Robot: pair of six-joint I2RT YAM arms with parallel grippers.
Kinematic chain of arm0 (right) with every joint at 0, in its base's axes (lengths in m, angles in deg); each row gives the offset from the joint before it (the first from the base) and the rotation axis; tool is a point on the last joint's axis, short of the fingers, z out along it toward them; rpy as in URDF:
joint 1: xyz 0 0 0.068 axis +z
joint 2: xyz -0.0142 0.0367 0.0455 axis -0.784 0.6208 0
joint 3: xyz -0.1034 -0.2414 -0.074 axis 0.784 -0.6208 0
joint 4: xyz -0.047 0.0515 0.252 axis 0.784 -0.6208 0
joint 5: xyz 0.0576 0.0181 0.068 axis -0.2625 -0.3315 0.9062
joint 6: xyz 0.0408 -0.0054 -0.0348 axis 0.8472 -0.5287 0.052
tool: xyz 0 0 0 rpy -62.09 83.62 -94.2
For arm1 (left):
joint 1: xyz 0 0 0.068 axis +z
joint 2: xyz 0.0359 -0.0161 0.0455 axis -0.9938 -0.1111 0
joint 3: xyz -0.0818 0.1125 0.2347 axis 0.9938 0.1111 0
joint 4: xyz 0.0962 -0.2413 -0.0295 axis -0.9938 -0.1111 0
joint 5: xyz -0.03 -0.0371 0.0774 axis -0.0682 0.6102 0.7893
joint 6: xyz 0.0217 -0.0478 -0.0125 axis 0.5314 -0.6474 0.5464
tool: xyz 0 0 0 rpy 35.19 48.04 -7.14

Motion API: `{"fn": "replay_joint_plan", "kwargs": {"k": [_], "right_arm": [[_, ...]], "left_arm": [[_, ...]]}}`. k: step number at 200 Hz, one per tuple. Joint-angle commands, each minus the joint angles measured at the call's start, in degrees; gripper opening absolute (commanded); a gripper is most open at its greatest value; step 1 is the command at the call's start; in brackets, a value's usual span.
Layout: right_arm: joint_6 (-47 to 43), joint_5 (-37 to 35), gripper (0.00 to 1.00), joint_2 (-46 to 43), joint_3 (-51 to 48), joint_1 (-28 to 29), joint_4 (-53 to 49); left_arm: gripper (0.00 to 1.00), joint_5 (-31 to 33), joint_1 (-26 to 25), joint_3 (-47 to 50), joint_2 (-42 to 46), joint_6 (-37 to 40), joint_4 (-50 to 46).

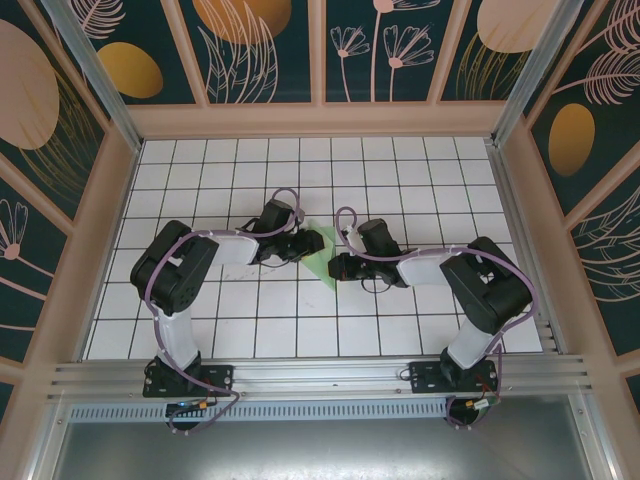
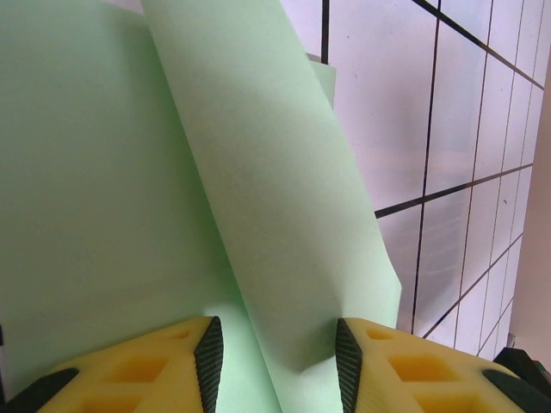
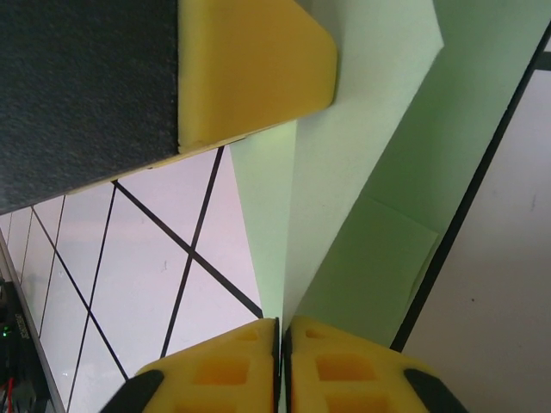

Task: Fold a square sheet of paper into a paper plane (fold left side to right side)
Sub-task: Fourth fold the wing at the center of the table.

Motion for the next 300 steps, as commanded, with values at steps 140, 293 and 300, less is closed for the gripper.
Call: {"fn": "replay_joint_plan", "kwargs": {"k": [140,293,300], "right_arm": [[3.9,7.2,0.43,-0.7,3.3,-7.3,2.6],[3.4,4.5,0.03,7.6,9.1,-7.6,-1.5],[3.1,4.0,0.03,7.8,9.4,-7.5,-2.4]], "left_arm": [[0.43,3.0,-0.3,0.0,-1.9,1.7,-3.0],[0.43,2.8,-0.3,-0.1,-1.8,1.7,-3.1],[0.43,2.8,-0.4,0.0,-1.8,1.7,-3.1]]}}
